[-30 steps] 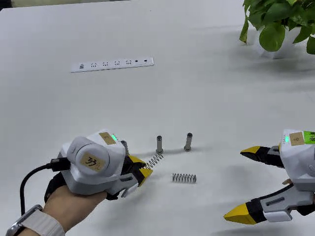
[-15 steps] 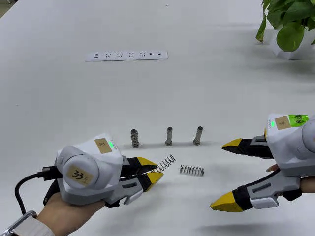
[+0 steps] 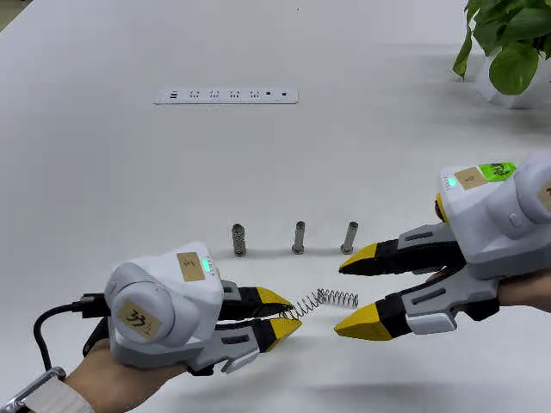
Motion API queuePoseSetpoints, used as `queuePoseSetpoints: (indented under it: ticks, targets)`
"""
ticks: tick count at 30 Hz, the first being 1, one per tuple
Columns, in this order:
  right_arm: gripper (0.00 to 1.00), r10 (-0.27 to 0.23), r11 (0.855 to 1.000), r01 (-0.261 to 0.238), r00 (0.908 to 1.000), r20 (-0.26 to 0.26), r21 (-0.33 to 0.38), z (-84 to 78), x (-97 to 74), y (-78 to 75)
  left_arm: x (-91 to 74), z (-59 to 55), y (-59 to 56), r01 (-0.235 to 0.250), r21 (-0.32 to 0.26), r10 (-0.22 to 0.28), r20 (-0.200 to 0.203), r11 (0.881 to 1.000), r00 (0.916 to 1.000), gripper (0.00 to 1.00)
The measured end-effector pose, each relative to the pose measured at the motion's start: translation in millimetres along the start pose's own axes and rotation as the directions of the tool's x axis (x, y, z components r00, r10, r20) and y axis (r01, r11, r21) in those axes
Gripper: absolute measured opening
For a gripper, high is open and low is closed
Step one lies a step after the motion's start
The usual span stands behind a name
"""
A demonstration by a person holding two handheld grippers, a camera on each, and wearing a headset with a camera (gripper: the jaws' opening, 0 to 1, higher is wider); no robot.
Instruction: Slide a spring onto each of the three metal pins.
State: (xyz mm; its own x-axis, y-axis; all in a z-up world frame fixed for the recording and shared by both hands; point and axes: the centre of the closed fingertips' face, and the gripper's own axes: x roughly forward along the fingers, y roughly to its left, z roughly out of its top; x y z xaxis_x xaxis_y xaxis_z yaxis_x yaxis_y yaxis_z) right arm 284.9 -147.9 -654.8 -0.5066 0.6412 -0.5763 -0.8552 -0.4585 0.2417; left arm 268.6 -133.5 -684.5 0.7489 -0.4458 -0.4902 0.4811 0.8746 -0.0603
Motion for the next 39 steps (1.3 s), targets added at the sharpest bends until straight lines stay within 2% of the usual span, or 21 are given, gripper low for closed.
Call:
queuePoseSetpoints:
  ticks: [4,13,18,22,26,32,39]
  targets:
    - [0.29,0.048,0.999,-0.047,0.9987,-0.016,0.015,-2.2,5.4,4.7,0.4,1.8,-2.4,0.015,0.038,-0.015,0.006,0.999,0.9999,0.10]
    - [0.18,0.085,0.995,-0.083,0.9958,-0.034,0.049,-4.6,8.8,4.8,-1.5,2.2,-6.2,0.053,0.062,-0.054,0.012,0.997,0.9985,0.10]
    - [0.15,0.094,0.994,-0.091,0.9946,-0.045,0.056,-7.2,8.7,4.3,-1.9,1.2,-7.4,0.071,0.064,-0.072,0.013,0.995,0.9973,0.10]
    - [0.13,0.106,0.992,-0.103,0.9931,-0.049,0.067,-8.8,10.2,4.6,-2.2,6.3,-10.2,0.086,0.044,-0.087,0.041,0.995,0.9953,0.10]
    - [0.12,0.111,0.992,-0.108,0.9925,-0.050,0.068,-8.5,10.7,5.1,-1.2,5.8,-11.5,0.092,0.050,-0.093,0.031,0.995,0.9952,0.10]
    - [0.11,0.095,0.995,-0.093,0.9932,-0.067,0.032,-5.4,10.8,6.7,-0.1,5.2,-11.2,0.092,0.042,-0.093,0.025,0.995,0.9954,0.10]
    - [0.11,0.061,0.997,-0.065,0.9941,-0.089,-0.043,2.5,11.9,10.7,4.8,6.0,-12.8,0.097,0.026,-0.098,0.016,0.995,0.9951,0.10]
